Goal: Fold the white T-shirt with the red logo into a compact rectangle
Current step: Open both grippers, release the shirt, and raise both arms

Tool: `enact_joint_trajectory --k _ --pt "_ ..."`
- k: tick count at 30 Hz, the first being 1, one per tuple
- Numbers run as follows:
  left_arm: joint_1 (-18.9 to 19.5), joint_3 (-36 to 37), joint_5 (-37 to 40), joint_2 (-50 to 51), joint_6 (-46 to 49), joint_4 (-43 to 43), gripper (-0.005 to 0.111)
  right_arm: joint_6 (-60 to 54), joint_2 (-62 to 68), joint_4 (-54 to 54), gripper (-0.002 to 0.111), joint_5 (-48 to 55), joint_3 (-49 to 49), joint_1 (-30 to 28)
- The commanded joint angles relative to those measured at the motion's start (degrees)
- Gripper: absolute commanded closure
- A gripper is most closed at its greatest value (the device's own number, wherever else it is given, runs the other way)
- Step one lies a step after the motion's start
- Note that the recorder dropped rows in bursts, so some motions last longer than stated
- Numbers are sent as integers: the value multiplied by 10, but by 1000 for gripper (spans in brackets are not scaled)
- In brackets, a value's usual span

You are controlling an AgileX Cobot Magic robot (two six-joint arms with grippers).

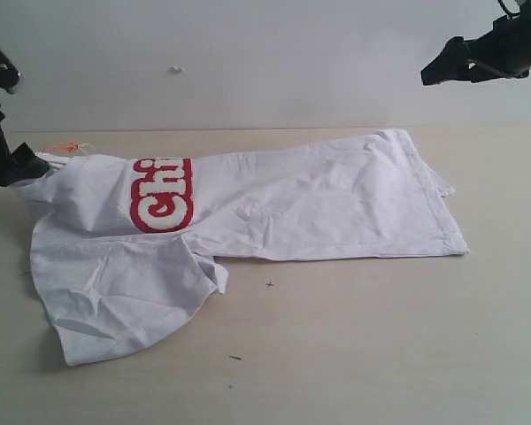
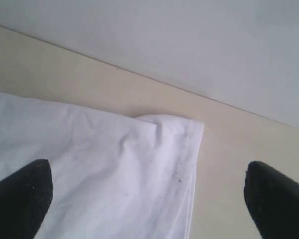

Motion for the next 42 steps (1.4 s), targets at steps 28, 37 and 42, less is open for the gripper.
enact_joint_trajectory --k 28,37,42 --pt "130 -206 426 143 -91 -281 4 1 -3 3 3 18 -5 -2" --pt "158 -206 436 143 -97 -319 4 -1 -3 3 3 20 -5 -2" --pt "158 -206 436 142 -81 -345 4 -1 -3 4 3 24 -5 -2"
